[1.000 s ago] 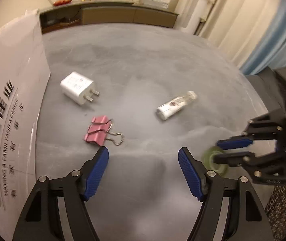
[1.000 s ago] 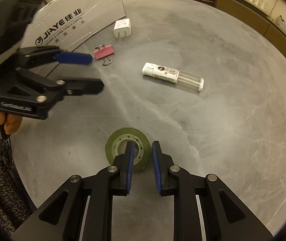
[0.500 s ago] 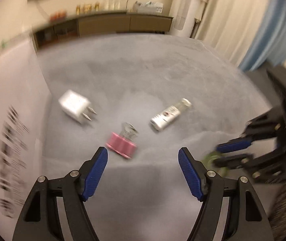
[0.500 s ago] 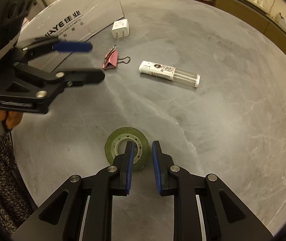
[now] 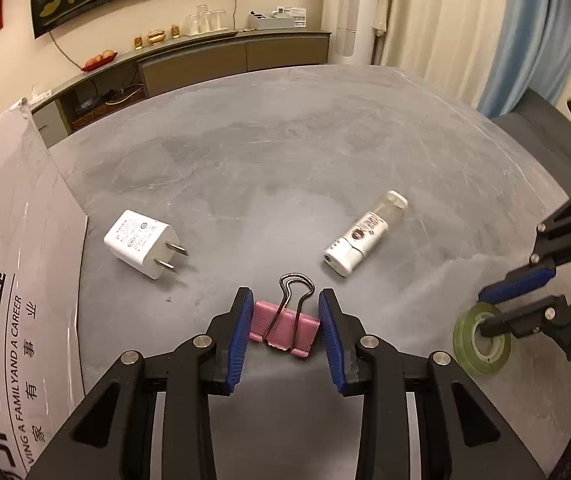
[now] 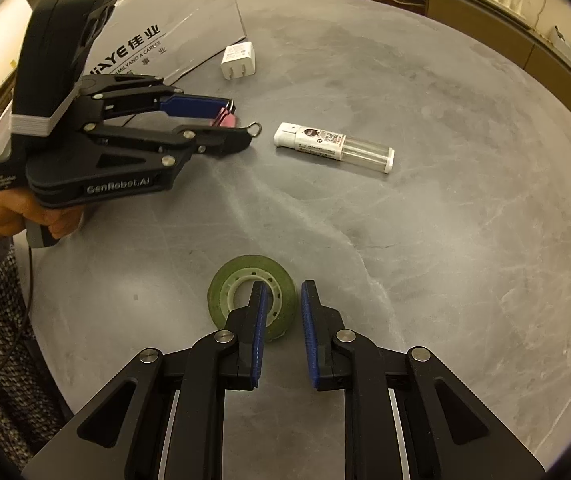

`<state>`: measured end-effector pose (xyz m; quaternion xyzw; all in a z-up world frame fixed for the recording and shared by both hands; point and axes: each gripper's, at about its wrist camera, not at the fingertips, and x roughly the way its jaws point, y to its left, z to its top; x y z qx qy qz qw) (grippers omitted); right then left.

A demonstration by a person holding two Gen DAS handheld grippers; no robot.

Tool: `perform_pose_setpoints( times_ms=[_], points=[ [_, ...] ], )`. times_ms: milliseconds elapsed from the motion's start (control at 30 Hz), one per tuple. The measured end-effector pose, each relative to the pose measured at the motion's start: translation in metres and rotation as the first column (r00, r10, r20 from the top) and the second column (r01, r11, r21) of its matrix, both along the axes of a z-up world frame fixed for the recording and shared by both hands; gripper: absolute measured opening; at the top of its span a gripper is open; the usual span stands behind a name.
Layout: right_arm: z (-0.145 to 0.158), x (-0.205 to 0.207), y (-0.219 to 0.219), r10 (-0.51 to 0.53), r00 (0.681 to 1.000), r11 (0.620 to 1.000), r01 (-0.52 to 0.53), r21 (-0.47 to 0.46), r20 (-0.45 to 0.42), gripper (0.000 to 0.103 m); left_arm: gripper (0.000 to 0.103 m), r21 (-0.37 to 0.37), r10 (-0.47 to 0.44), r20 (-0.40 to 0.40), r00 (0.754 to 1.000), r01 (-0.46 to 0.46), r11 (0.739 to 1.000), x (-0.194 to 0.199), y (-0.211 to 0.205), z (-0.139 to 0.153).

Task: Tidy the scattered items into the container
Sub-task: 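Carry the tape roll and binder clip over the cardboard box with both tools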

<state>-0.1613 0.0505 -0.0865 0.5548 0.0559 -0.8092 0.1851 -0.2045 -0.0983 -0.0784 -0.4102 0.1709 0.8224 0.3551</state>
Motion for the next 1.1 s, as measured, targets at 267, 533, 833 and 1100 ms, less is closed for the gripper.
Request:
perform_pose_setpoints(
  times_ms=[267,533,833,1100],
  points=[
    [0.009,0.002,0.0,-0.025,0.999,1.0,0.024,-0.018,-0.034,0.015,0.035,0.037,0.009,-0.036,0.999,-0.007,0.999,0.006,0.001,0.022],
    [0.019,0.007,0.0,-0.035,0.998,0.999,0.033,-0.041,-0.048,0.015,0.035,0.072,-0.005,-0.059,0.998,0.01,0.997,0.007,0.006,0.041],
    [0.044,0.015,0.003,-0.113,0.989,0.988,0.101,-0.12,-0.095,0.015,0.035,0.14,-0.019,-0.106,0.994,0.034,0.99,0.024,-0.002,0.08],
    [0.073,0.02,-0.014,-0.161,0.974,0.977,0.135,-0.165,-0.16,0.015,0.035,0.202,0.014,-0.142,0.99,0.015,0.979,0.034,-0.033,0.115]
  ],
)
